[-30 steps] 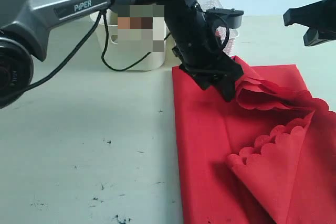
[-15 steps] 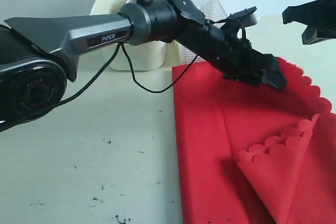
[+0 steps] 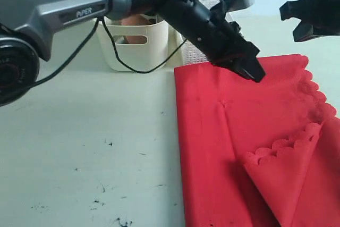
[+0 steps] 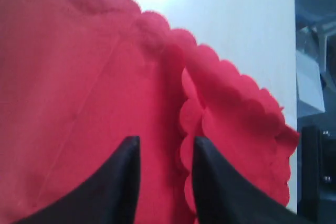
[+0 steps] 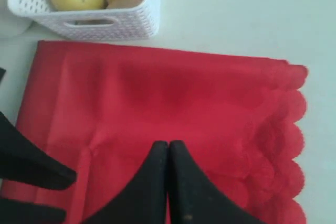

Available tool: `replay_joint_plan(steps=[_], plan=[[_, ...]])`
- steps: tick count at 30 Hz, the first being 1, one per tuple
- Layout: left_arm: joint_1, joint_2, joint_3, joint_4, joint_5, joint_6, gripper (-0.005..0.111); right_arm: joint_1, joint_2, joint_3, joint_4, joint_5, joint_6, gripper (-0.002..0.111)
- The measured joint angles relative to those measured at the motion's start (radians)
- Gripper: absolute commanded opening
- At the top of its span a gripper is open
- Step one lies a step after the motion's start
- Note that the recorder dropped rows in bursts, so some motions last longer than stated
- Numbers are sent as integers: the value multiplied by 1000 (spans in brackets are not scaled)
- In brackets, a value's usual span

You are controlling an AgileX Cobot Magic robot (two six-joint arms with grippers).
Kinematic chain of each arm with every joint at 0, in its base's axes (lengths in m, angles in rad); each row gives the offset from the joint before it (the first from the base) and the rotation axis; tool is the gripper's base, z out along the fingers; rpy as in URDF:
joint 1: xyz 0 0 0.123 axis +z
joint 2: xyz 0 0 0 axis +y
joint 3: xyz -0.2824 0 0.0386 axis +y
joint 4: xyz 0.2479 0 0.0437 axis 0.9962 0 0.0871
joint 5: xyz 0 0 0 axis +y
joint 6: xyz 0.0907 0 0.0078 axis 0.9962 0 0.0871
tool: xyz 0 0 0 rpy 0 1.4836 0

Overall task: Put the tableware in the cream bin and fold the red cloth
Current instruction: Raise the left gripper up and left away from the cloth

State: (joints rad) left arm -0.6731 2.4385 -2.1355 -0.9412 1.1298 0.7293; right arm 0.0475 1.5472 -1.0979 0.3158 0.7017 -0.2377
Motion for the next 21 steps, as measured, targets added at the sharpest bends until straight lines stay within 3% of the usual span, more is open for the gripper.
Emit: replay_joint_plan(steps=[2,3,8,21], plan=[[14,-26,0,86,51,-61,1,0,18,0,53,40,-58,0],[19,-34,0,126,61,-82,0,0,28,0,68,58,-76,0],[23,-77,21,254,78,-177,0,0,108,5,137,146,-182,0],[23,-241,189,332,88,-206,0,0,272,69,147,167,-254,0]])
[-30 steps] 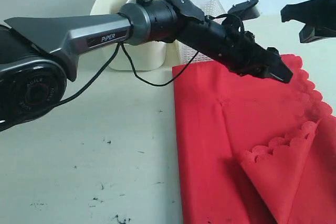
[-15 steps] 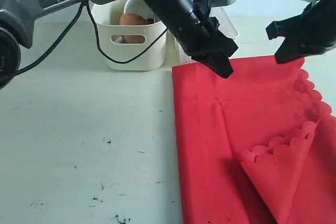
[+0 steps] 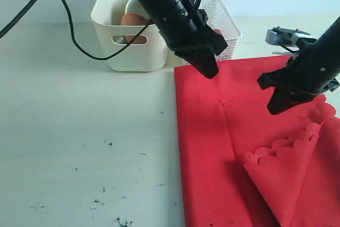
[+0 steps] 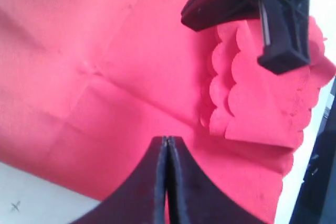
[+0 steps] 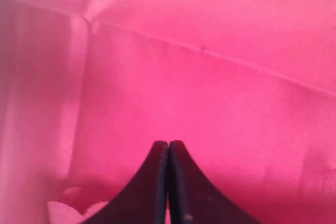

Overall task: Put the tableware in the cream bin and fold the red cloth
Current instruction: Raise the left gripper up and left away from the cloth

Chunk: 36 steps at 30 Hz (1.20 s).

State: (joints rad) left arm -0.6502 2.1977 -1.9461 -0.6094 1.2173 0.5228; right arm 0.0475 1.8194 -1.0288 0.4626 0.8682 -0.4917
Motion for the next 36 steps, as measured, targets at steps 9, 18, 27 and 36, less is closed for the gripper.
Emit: replay_joint_plan(steps=[9,18,27,36], plan=[[0,-97,193,46,-10,-5,0,0,29,26,-142,-5,100,0],[0,-228,344,60,-62,-5,0,0,31,84,-178,-3,138,0],[0,-512,487,162,-100,-54,0,0,-17,211,-472,119,443,0],[0,-726,602,242,-146,-150,0,0,-344,239,-534,10,556,0]])
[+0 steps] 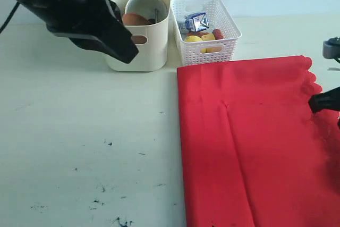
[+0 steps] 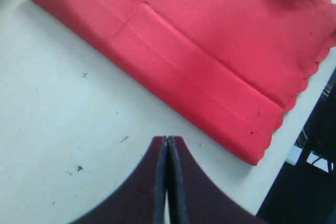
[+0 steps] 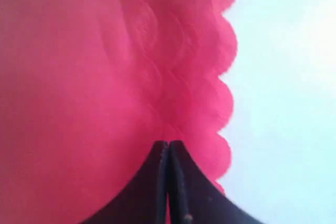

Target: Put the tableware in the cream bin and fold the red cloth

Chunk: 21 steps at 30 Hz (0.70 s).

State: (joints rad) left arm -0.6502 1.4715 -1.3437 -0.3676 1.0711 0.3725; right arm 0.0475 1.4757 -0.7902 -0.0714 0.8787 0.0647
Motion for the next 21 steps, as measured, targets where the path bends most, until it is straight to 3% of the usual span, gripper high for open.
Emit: replay_joint_plan(steps=[5,13,21], plan=[[0,-153,110,39,-81,-60,0,8,-14,0,308,-93,-245,0],[0,-447,279,96,-130,-127,0,224,60,0,342,-308,-272,0],[0,-750,433,170,-130,-221,0,277,204,0,342,-429,-271,0]])
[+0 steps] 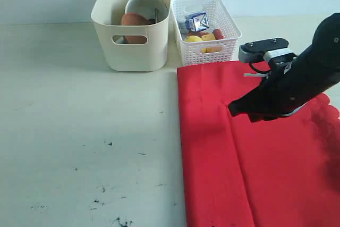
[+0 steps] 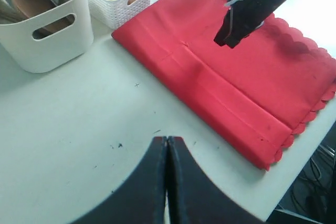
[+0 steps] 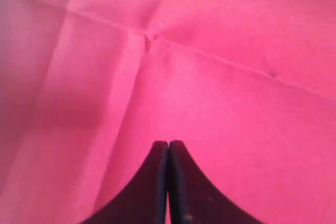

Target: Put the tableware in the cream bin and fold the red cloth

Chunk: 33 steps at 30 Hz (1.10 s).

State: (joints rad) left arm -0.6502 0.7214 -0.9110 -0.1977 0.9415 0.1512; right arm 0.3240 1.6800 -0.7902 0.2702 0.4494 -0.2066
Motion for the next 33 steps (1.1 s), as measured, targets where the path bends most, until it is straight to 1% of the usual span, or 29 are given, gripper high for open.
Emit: replay_joint_plan(steps=[7,11,14,17,22,27,33], plan=[[0,-219,119,98,-2,-87,0,0,69,-31,0,-10,2,0],[0,-330,183,185,-15,-168,0,0,102,-37,-7,-25,2,0],[0,-405,238,260,-66,-234,0,0,127,-37,-11,-39,4,0],[0,-456,295,312,-145,-267,0,0,151,-39,-11,-54,6,0],[0,-476,382,354,-281,-283,0,0,174,-55,-36,-70,44,0],[0,-476,437,361,-387,-299,0,2,200,-66,-144,-102,181,0],[0,-476,443,365,-401,-299,0,9,213,-75,-438,-104,472,0]])
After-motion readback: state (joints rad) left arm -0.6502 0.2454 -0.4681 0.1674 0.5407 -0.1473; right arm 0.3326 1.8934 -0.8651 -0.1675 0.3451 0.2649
